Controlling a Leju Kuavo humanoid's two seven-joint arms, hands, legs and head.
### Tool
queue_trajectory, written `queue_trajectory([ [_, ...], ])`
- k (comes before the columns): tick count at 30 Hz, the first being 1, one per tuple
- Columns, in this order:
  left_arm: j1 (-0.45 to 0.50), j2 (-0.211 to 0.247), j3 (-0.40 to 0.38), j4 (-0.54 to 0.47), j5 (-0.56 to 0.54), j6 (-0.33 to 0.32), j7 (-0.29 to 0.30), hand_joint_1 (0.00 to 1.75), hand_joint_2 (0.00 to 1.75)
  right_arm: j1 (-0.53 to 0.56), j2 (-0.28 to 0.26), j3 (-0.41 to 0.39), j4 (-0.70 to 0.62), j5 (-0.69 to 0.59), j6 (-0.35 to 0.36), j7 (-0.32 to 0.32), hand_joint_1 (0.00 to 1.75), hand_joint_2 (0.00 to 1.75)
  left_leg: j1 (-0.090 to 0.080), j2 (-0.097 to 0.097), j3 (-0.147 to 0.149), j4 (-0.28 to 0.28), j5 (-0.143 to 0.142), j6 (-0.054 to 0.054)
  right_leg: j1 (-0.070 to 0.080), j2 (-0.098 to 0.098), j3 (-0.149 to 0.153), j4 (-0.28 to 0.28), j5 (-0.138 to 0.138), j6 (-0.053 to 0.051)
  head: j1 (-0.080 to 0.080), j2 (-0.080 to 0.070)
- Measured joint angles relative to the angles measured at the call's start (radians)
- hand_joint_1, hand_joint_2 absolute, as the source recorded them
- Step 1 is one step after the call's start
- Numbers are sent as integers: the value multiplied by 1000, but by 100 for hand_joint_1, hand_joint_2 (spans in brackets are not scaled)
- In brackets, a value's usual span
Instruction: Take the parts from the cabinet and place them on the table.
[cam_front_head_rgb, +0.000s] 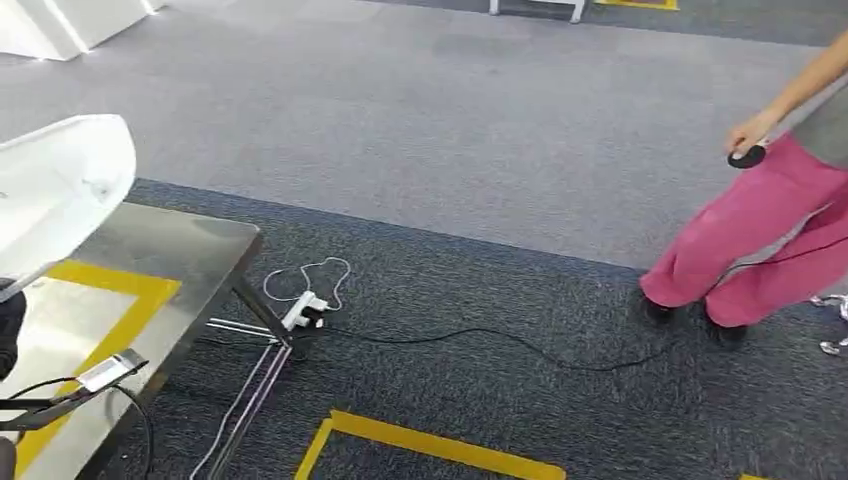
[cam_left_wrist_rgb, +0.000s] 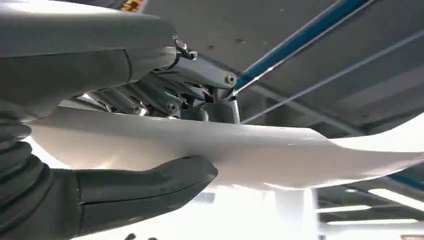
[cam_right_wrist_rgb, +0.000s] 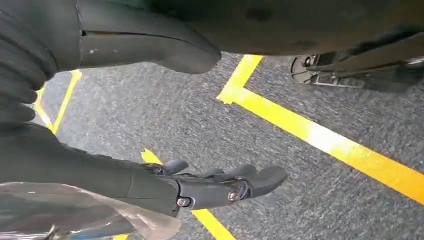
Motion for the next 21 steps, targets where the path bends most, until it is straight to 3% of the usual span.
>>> queue_trajectory([
  [1,0,1,-1,5,0,0,7,175,175,1,0,0,0,0,0,0,0,175,2,-15,2,0,0,0,-1,0,-3,-15,31,3,-2,0],
  [2,0,2,-2,8,0,0,13,175,175,1,0,0,0,0,0,0,0,175,4,-29,4,1,-1,-2,-4,1,15,-72,79,5,-1,0],
  [3,0,4,-5,12,0,0,21,175,175,0,0,0,0,0,0,0,0,175,6,-43,8,2,-3,-6,-9,10,51,-162,137,8,-1,0],
  [4,-1,9,-12,18,0,0,36,175,175,0,0,0,0,0,0,0,0,175,8,-54,9,5,-7,-12,-17,45,88,-250,182,13,-1,0],
  [5,-5,15,-21,23,0,0,56,175,175,0,0,0,-1,-1,0,0,0,175,2,-67,1,19,-11,-22,-27,105,105,-298,184,16,2,0],
  [6,-8,21,-30,27,0,0,73,175,175,0,0,0,-1,-1,0,0,0,175,7,-84,-9,23,-11,-28,-26,100,122,-308,168,3,-2,0],
  [9,-6,50,-59,45,0,0,133,175,175,1,0,0,-1,-1,0,3,0,175,14,-119,-16,19,-1,-46,-19,62,123,-311,174,-16,3,0],
  [10,-4,63,-68,50,0,0,151,175,175,-1,1,0,-1,-1,1,3,0,175,13,-96,-20,28,-10,-48,-23,47,127,-316,176,-23,2,0],
  [11,-9,72,-77,54,0,0,164,175,175,-1,1,0,-1,-1,0,2,0,175,8,-38,-33,62,-33,-53,-21,36,132,-320,175,-31,-9,0],
  [12,-13,78,-83,59,0,0,173,175,175,-1,1,0,-1,0,0,2,0,175,10,-9,-62,124,-68,-58,-18,21,134,-320,173,-34,-11,0],
  [14,-10,89,-102,69,0,0,193,175,175,2,1,0,-1,0,0,3,0,175,13,11,-135,283,-135,-63,-13,-11,136,-320,168,-40,-12,0],
  [15,-9,94,-108,74,0,0,199,175,175,4,1,0,-1,0,1,3,0,175,15,12,-154,320,-141,-64,-12,-25,137,-320,166,-41,-12,0],
  [16,-7,101,-113,79,0,0,210,175,175,4,1,0,-1,0,1,4,0,175,15,12,-148,309,-121,-63,-11,-39,139,-320,164,-41,-13,0],
  [17,-7,108,-119,83,0,0,222,175,175,4,1,0,-1,1,1,5,0,175,15,15,-122,256,-83,-61,-10,-53,143,-320,161,-40,-13,0],
  [18,-7,118,-125,86,0,0,231,175,175,3,1,0,-1,3,1,5,0,175,15,25,-81,175,-39,-58,-9,-64,148,-320,157,-39,-13,0],
  [19,-7,125,-131,87,0,0,241,175,175,2,1,0,-1,3,2,5,0,175,12,52,-34,87,2,-53,-8,-75,154,-320,153,-38,-13,0],
  [20,-9,132,-135,88,0,0,249,175,175,3,1,0,-1,5,2,5,0,175,-1,107,-7,44,-13,-48,-5,-85,158,-320,149,-33,-12,0],
  [21,-14,137,-142,88,0,0,257,175,175,3,1,0,-1,6,2,6,0,175,-7,108,-5,21,-15,-40,1,-92,156,-318,145,-26,-16,0],
])
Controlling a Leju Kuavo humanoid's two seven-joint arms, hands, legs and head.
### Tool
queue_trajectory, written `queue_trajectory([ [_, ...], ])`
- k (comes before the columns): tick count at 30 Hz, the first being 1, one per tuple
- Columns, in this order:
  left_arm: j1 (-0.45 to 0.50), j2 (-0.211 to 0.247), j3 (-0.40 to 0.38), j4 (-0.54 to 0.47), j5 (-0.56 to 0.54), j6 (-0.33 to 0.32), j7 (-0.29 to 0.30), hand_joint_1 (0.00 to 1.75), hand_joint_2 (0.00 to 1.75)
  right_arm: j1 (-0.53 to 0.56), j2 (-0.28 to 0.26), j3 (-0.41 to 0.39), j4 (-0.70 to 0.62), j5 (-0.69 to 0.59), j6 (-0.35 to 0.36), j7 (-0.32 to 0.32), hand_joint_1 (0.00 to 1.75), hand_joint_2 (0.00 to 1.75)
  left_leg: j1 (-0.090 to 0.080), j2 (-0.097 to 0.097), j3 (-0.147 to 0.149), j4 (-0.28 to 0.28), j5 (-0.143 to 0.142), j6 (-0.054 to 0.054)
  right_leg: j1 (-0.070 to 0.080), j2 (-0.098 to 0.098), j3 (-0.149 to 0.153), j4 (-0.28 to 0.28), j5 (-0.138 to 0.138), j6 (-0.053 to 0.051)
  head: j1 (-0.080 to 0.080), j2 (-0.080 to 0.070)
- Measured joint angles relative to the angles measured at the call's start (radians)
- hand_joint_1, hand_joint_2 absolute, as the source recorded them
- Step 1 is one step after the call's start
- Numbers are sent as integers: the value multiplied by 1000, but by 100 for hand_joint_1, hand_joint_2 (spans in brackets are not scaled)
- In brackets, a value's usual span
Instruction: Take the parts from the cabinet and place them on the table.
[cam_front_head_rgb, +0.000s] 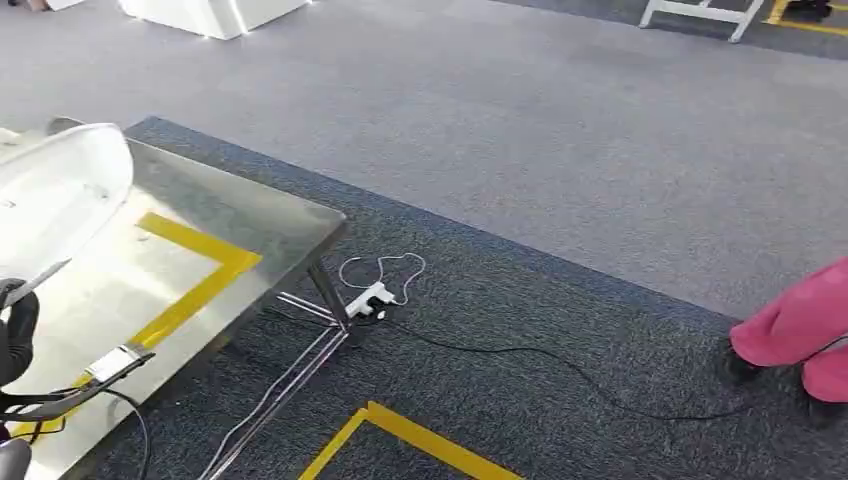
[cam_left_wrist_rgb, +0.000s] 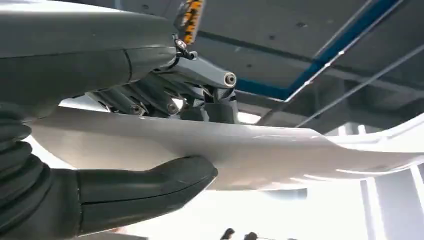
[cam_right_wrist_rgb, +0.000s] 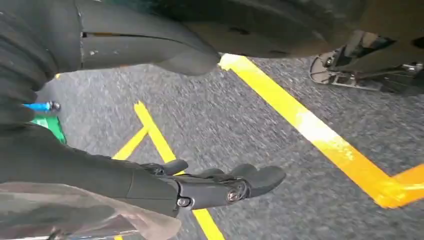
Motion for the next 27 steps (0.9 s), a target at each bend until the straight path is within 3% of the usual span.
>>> queue_trajectory([
  [3,6,21,-12,2,0,0,16,175,175,-2,0,0,0,0,0,2,0,175,-1,-34,-5,-2,1,10,2,-39,14,-10,-3,12,5,0],
  [4,6,27,-14,2,0,0,19,175,175,-4,0,0,0,1,0,2,0,175,10,-47,5,-14,7,19,0,-37,8,-9,-14,21,5,0],
  [5,4,29,-16,2,0,1,20,175,175,-5,-1,0,0,2,0,1,0,175,13,-55,9,-15,7,24,-2,23,3,16,-31,24,10,0],
  [6,-2,30,-17,3,0,1,20,175,175,-7,-1,0,0,2,2,0,0,175,14,-66,8,-15,7,29,-2,65,-28,82,-65,24,14,0],
  [8,0,30,-26,3,0,1,20,175,175,-4,-1,0,0,2,3,1,0,175,13,-90,7,-15,6,34,-2,90,-116,246,-128,26,18,0],
  [9,0,32,-32,5,0,1,22,175,175,-2,-1,0,0,2,4,1,0,175,13,-107,7,-15,6,34,-1,91,-153,305,-138,26,18,0],
  [10,1,32,-34,7,0,1,26,175,175,0,-1,0,0,2,4,2,0,175,13,-121,8,-14,6,34,-1,91,-163,304,-118,26,18,0],
  [11,1,34,-35,8,0,1,31,175,175,0,-1,0,0,2,4,2,0,175,13,-136,10,-14,6,34,-2,93,-152,262,-79,24,19,0],
  [12,1,36,-37,9,0,1,37,175,175,-1,-1,0,0,2,4,1,0,175,14,-151,13,-14,5,32,-3,98,-119,181,-25,22,19,0],
  [13,0,37,-38,10,0,1,40,175,175,-1,-1,0,0,2,4,0,0,175,15,-164,16,-14,3,30,-5,119,-79,89,25,20,19,0],
  [14,0,37,-40,10,0,1,43,175,175,-1,-1,0,0,1,3,0,0,175,16,-174,15,-13,1,25,-11,174,-53,23,42,20,20,0],
  [15,-3,38,-41,10,0,1,44,175,175,-1,0,0,0,0,3,0,0,175,10,-189,9,-4,-1,19,-17,190,-36,-5,30,18,17,0],
  [18,0,44,-48,13,0,1,50,175,175,-2,0,0,0,-1,4,0,0,175,21,-223,0,-13,11,0,-8,157,-27,-2,30,7,19,0],
  [19,0,48,-51,13,0,1,53,175,175,-3,1,0,0,-1,4,-2,0,175,19,-235,-2,-10,8,-3,-17,142,-24,-12,34,0,18,0],
  [21,-5,53,-55,14,0,1,58,175,175,-4,2,0,0,-2,3,-3,0,175,14,-138,-29,57,-38,-13,-15,115,-14,-17,33,-12,4,0],
  [22,-10,52,-58,15,0,1,59,175,175,-3,2,0,0,-3,2,-3,0,175,16,-112,-67,137,-77,-19,-14,99,-13,-17,31,-15,5,0],
  [24,-8,52,-64,17,0,1,61,175,175,0,2,0,0,-5,2,-3,0,175,22,-96,-136,282,-129,-25,-11,68,-11,-17,26,-19,4,0],
  [25,-7,52,-66,19,0,1,61,175,175,1,2,0,0,-5,2,-3,0,175,24,-95,-145,297,-122,-27,-11,55,-9,-17,24,-18,4,0],
  [26,-6,53,-67,19,0,1,62,175,175,1,2,0,0,-6,1,-3,0,175,25,-93,-130,267,-92,-28,-11,41,-6,-17,20,-17,4,0],
  [27,-6,53,-68,20,0,1,63,175,175,0,2,0,0,-6,1,-3,0,175,26,-86,-94,194,-47,-27,-11,27,-1,-17,17,-15,4,0],
])
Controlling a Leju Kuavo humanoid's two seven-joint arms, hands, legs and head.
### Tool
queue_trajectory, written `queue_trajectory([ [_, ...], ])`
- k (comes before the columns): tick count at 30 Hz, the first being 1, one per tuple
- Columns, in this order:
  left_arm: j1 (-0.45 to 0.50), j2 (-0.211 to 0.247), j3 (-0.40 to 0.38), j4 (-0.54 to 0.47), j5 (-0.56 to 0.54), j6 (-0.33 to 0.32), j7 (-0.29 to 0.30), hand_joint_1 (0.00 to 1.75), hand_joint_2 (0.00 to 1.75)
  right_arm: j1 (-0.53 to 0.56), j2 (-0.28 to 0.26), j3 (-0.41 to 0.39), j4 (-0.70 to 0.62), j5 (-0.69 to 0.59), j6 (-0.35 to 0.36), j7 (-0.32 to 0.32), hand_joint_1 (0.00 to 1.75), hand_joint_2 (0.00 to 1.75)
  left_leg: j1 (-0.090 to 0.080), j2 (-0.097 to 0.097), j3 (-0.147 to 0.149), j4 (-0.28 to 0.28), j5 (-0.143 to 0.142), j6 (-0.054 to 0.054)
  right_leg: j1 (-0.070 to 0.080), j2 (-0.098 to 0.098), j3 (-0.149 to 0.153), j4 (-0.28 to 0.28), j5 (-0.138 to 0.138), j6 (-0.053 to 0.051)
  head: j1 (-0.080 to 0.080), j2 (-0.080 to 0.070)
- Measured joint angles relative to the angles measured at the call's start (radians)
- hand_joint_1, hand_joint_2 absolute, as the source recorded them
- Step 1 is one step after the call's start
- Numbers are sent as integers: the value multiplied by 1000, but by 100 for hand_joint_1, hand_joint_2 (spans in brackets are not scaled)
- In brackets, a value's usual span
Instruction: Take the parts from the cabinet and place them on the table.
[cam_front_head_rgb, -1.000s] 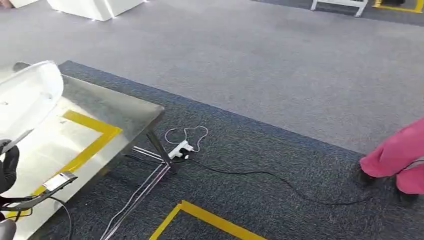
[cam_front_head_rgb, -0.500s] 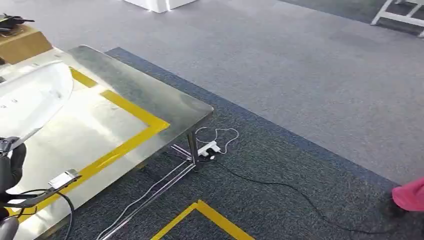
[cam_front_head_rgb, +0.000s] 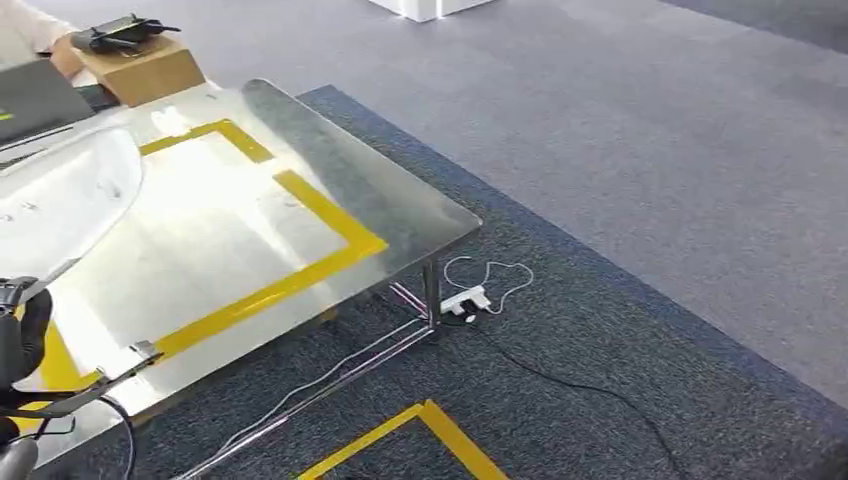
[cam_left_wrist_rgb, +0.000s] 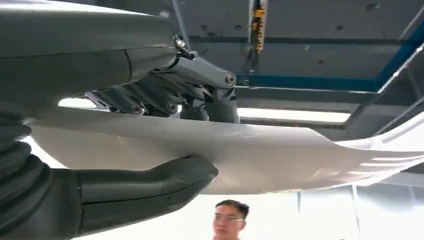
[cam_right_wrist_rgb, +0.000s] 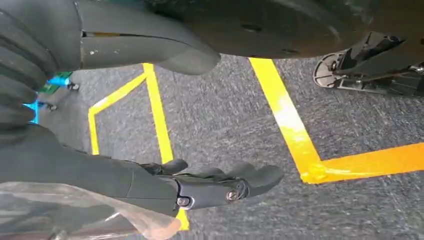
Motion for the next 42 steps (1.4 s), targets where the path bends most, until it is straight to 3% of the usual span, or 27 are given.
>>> queue_trajectory([
  [1,0,0,-1,0,0,0,2,175,175,-1,0,0,0,-1,-2,0,0,175,-1,17,51,-99,48,3,0,-12,7,0,-5,2,0,0],
  [2,-1,1,-2,0,0,0,3,175,175,0,0,0,0,-1,-2,-2,0,175,-5,61,92,-183,70,7,1,-23,15,0,-9,7,0,0],
  [3,-4,1,-3,0,0,0,5,175,175,-1,0,0,0,-1,-3,-3,0,175,-21,85,103,-198,51,10,10,-32,15,1,-14,14,-1,0],
  [7,-2,3,-7,2,0,0,9,175,175,-5,-1,0,1,-2,-4,-3,0,175,-17,38,97,-208,52,36,13,-78,30,-7,-24,35,2,0],
  [9,-6,3,-8,2,0,0,9,175,175,-7,-2,0,1,-1,-5,-5,0,175,-7,20,103,-214,56,48,6,34,4,47,-62,44,8,0],
  [11,-8,1,-11,2,0,0,9,175,175,-6,-2,0,1,-1,-3,-4,0,175,-7,-2,102,-214,55,55,5,63,-83,215,-137,47,14,0],
  [12,-6,1,-12,2,0,0,9,175,175,-4,-2,0,1,-1,-3,-4,0,175,-8,-16,102,-214,54,56,5,64,-128,293,-159,48,13,0],
  [13,-6,0,-13,3,0,0,9,175,175,-2,-2,0,1,-2,-3,-4,0,175,-9,-32,103,-214,54,56,5,64,-153,326,-154,48,13,0],
  [14,-6,0,-14,3,0,0,9,175,175,-1,-2,0,1,-2,-3,-4,0,175,-9,-47,104,-213,54,56,5,65,-154,306,-122,46,13,0],
  [16,-6,0,-15,3,0,0,9,175,175,-2,-2,0,1,-2,-3,-4,0,175,-9,-77,109,-213,53,54,4,78,-95,151,-19,40,13,0],
  [17,-7,-1,-16,3,0,0,9,175,175,-2,-2,0,1,-2,-3,-5,0,175,-8,-90,111,-213,52,52,1,117,-58,62,27,37,13,0],
  [18,-7,-2,-16,3,0,0,9,175,175,-3,-2,0,1,-2,-3,-6,0,175,-9,-100,107,-210,50,46,-7,186,-42,29,15,31,11,0],
  [22,-9,-1,-19,4,0,0,11,175,175,-2,-3,0,1,-3,-3,-6,0,175,3,-158,90,-213,62,16,-1,149,-23,6,14,17,12,0],
  [23,-7,1,-19,5,0,0,11,175,175,-4,0,0,0,-3,-3,-6,0,175,2,-139,89,-204,54,13,-9,128,-17,-4,19,10,13,0],
  [25,-17,2,-20,5,0,0,13,175,175,-3,0,0,0,-3,-5,-9,0,175,-5,-41,46,-111,-1,2,-7,96,-8,-8,15,-1,-3,0],
  [27,-15,-1,-23,6,0,0,14,175,175,0,-2,0,0,-3,-5,-9,0,175,0,-12,-29,48,-69,-6,-4,59,-5,-8,9,-6,-3,0],
  [28,-13,-1,-23,6,0,0,14,175,175,2,-2,0,0,-3,-6,-9,0,175,3,-9,-51,90,-77,-8,-4,44,-4,-8,6,-6,-3,0],
  [30,-12,0,-23,8,0,0,15,175,175,2,-2,0,0,-3,-6,-9,0,175,5,-5,-23,36,-24,-10,-4,14,2,-8,1,-3,-3,0],
  [31,-12,0,-23,8,0,0,16,175,175,1,-2,0,0,-3,-6,-9,0,175,5,7,25,-56,27,-7,-4,0,9,-8,-3,-1,-3,0],
  [32,-12,0,-23,8,0,0,16,175,175,0,-2,0,0,-3,-6,-9,0,175,3,34,77,-153,70,-3,-3,-12,17,-8,-9,2,-3,0],
  [33,-12,0,-23,8,0,0,17,175,175,0,-2,0,0,-3,-7,-9,0,175,-8,93,103,-200,60,3,0,-22,21,-9,-12,6,-3,0],
  [34,-16,0,-24,9,0,0,18,175,175,-1,-2,0,0,-3,-7,-10,0,175,-18,99,104,-215,58,13,9,-31,19,-5,-17,15,-7,0],
  [37,-12,2,-24,10,0,0,22,175,175,-1,-2,0,1,-4,-8,-10,0,175,-18,63,94,-209,55,25,11,-69,32,-15,-22,27,-1,0],
  [38,-11,3,-24,10,0,0,22,175,175,-3,-3,0,1,-4,-8,-10,0,175,-7,52,102,-221,60,34,8,-55,31,-12,-32,38,-2,0],
  [39,-13,3,-24,10,0,0,24,175,175,-5,-4,0,2,-4,-8,-13,0,175,-5,47,104,-222,61,39,6,9,23,11,-49,40,3,0],
  [40,-17,2,-24,10,0,0,25,175,175,-7,-4,0,1,-5,-8,-14,0,175,-5,41,103,-222,61,47,5,41,-4,65,-77,40,7,0],
  [42,-17,2,-30,12,0,0,26,175,175,-5,-4,0,1,-13,-5,-16,0,175,-6,23,103,-222,58,52,4,64,-98,240,-146,41,11,0],
])
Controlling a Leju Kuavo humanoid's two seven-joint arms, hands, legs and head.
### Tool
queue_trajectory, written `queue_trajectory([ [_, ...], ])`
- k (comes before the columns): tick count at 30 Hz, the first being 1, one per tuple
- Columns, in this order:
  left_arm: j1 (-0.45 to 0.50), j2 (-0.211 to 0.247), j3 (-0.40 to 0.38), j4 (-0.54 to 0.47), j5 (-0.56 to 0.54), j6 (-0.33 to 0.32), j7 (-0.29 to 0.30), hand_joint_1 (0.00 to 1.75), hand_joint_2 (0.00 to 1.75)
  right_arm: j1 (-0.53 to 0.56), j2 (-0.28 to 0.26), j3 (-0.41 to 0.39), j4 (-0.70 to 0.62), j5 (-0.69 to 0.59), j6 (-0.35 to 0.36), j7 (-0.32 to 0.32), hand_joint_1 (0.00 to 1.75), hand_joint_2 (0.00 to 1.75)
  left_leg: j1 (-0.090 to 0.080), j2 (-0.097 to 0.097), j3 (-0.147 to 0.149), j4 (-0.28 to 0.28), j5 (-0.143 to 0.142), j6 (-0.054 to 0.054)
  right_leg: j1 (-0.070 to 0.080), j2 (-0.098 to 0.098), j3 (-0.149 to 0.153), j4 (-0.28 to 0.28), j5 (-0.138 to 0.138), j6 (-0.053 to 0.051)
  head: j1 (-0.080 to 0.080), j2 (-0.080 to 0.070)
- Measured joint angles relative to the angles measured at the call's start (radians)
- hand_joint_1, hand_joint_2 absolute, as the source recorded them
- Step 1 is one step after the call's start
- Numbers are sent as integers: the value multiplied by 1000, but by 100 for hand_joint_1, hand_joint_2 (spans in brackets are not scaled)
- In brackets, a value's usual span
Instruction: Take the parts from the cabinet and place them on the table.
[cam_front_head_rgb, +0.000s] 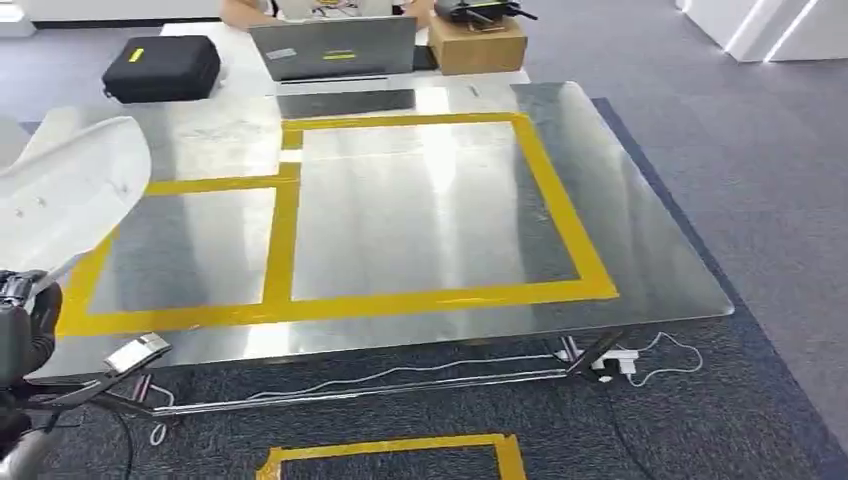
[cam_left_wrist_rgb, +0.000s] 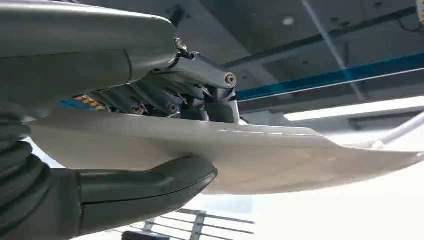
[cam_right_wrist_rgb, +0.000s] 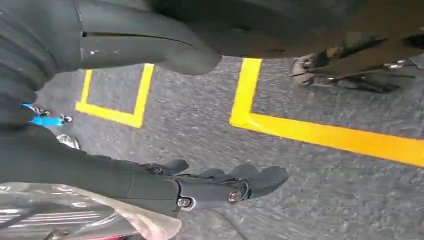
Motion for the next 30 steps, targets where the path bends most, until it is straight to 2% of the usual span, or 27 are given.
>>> queue_trajectory([
  [1,0,0,-4,2,0,0,1,175,175,2,0,0,0,-3,2,0,0,175,-1,-8,1,0,-1,1,0,0,-38,58,-11,1,1,0],
  [2,-1,2,-11,5,0,0,4,175,175,4,0,0,0,-5,5,0,0,175,-1,-15,2,1,-2,1,0,0,-53,63,6,1,0,0],
  [3,-2,7,-18,7,0,0,9,175,175,4,0,0,0,-4,8,-1,0,175,-1,-21,5,1,-3,0,0,0,-45,25,45,0,1,0],
  [4,-7,15,-27,10,0,0,20,175,175,4,0,0,0,-4,10,-2,0,175,0,-26,8,2,-5,-3,-1,0,-18,-47,96,-2,0,0],
  [5,-16,26,-42,14,0,0,38,175,175,2,0,0,0,-4,11,-2,0,175,1,-30,11,4,-8,-8,-2,0,21,-143,151,-5,1,0],
  [6,-27,40,-60,18,0,0,54,175,175,1,-1,0,0,-3,13,-2,0,175,1,-33,12,6,-12,-14,-2,2,49,-213,170,-7,1,0],
  [7,-37,53,-77,23,0,0,66,175,175,-3,-1,0,0,-3,14,-2,0,175,-7,-36,6,16,-15,-20,-2,7,61,-233,160,-9,2,0],
  [8,-43,63,-89,26,0,0,71,175,175,-4,-1,0,0,-3,15,-2,0,175,-6,-37,4,11,-11,-24,-1,8,64,-228,162,-15,-1,0],
  [10,-50,82,-112,34,0,0,87,175,175,-2,-1,0,0,-2,16,-2,0,175,-7,-37,5,15,-11,-5,-2,11,63,-232,166,-13,-1,0],
  [12,-73,107,-147,45,0,0,130,175,175,-2,0,0,0,-2,16,-2,0,175,-6,-36,8,9,-10,-6,0,12,64,-232,165,-15,-2,0],
  [14,-116,140,-216,66,0,0,220,175,175,-5,0,0,0,2,17,-2,0,175,-6,-37,11,3,-7,-10,0,10,64,-232,164,-18,-2,0],
  [17,-192,190,-370,103,0,-1,360,175,175,-9,-1,0,-1,10,18,2,0,175,-6,-37,12,-2,-5,-16,1,8,64,-232,163,-23,-2,0],
  [20,-265,222,-535,136,0,-1,442,175,175,-10,-1,0,-1,21,19,6,0,175,-5,-37,12,-3,-4,-30,1,9,64,-231,164,-25,-2,0],
  [22,-298,226,-616,158,0,-1,450,175,175,-11,-1,0,-1,25,19,8,0,175,-5,-37,12,-3,-4,-31,1,9,64,-231,164,-25,-1,0],
  [26,-344,222,-721,213,0,-1,436,175,175,-12,-2,0,-6,35,16,13,0,175,-7,-37,12,-2,-6,-33,-1,9,65,-231,164,-25,0,0],
  [27,-347,216,-733,229,0,-1,414,175,175,-13,-2,0,-6,39,16,13,0,175,-8,-37,12,-2,-6,-33,-1,9,65,-231,164,-24,-1,0],
  [30,-346,169,-733,312,0,-1,248,175,175,-14,-2,0,-6,52,20,13,0,175,-10,-37,11,-2,-6,-32,-3,9,66,-232,164,-24,-1,0],
])
